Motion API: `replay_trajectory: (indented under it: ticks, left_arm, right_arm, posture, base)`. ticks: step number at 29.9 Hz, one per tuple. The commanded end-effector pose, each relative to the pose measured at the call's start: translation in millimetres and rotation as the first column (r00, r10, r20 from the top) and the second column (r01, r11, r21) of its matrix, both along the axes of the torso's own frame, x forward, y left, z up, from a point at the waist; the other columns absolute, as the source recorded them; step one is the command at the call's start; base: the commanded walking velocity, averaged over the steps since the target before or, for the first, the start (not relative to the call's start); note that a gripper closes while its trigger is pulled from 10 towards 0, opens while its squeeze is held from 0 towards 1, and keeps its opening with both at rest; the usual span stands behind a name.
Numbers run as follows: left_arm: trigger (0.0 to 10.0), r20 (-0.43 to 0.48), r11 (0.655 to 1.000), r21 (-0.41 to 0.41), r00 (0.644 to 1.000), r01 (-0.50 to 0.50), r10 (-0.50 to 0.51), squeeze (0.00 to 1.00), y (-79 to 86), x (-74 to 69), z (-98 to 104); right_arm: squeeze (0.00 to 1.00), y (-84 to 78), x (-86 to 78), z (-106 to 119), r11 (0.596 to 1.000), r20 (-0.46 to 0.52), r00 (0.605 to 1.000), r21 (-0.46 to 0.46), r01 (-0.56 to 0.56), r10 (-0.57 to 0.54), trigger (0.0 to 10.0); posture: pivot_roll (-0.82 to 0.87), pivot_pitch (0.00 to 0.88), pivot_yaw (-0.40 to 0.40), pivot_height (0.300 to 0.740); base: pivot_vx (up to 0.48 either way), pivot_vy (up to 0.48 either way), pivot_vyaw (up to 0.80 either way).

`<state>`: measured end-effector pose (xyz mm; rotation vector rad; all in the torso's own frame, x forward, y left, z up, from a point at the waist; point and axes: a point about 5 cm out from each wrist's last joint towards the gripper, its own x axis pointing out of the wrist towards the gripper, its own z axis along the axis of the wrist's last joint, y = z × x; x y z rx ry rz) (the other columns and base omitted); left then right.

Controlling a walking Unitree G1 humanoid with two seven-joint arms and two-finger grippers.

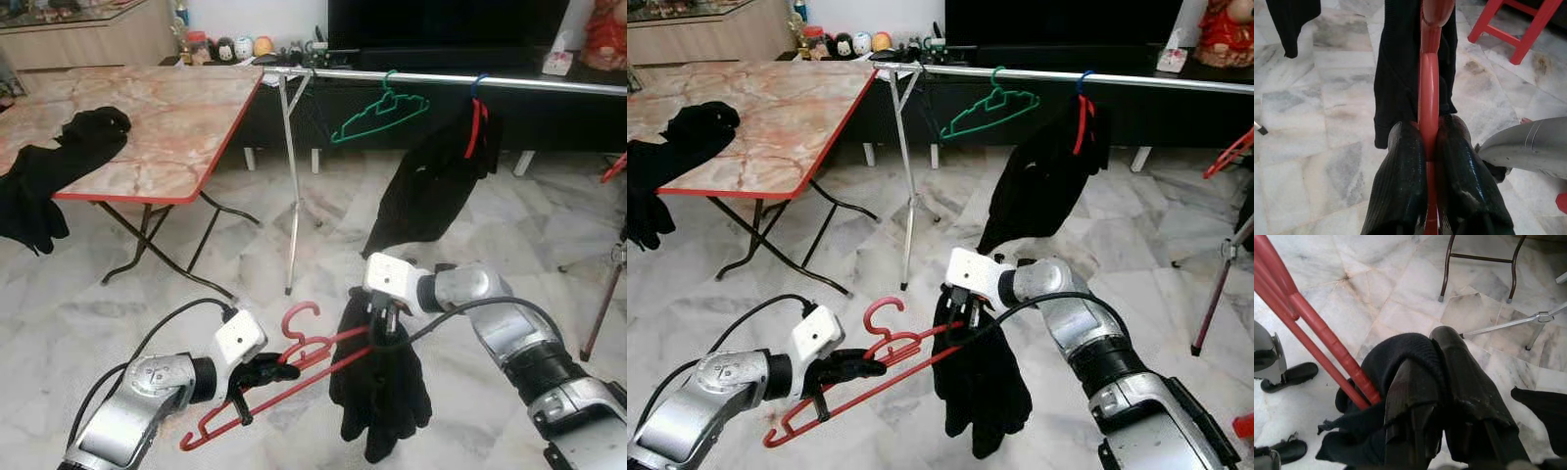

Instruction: Hang hanger

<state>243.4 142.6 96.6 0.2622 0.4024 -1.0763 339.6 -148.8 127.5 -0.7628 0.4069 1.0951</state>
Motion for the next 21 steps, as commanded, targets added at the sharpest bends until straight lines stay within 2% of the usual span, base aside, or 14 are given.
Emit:
replay_trajectory:
  ticks: [1,11,16,21]
  left_arm:
    - [10.0,0.029,1.000,-0.010,0.999,0.027,-0.027,0.00,0.3,0.0,6.0]
    - [10.0,0.050,0.999,0.014,0.998,0.037,-0.038,0.00,-0.6,0.8,1.2]
    - [10.0,0.063,0.996,0.080,0.997,0.042,-0.047,0.00,3.8,1.7,-5.6]
    - [10.0,0.072,0.994,0.099,0.996,0.043,-0.051,0.00,3.6,2.2,-7.6]
  right_arm:
    - [0.00,4.5,3.1,11.6,0.998,0.037,0.997,0.001,-0.060,0.060,10.0]
    - [0.00,4.4,-3.6,14.9,0.982,0.005,0.982,-0.016,-0.189,0.189,10.0]
    - [0.00,0.1,-9.2,13.9,0.965,-0.021,0.965,-0.041,-0.260,0.260,10.0]
    - [0.00,-2.4,-13.5,11.2,0.950,-0.040,0.952,-0.069,-0.305,0.303,10.0]
  posture:
    - [-0.13,0.000,0.059,0.732]
    - [-0.13,0.000,0.057,0.732]
    - [-0.13,0.000,0.057,0.732]
    - [-0.14,0.000,0.057,0.732]
  base:
    - [0.000,0.000,0.00]
    - [0.000,0.000,0.00]
    - [0.000,0.000,0.00]
    - [0.000,0.000,0.00]
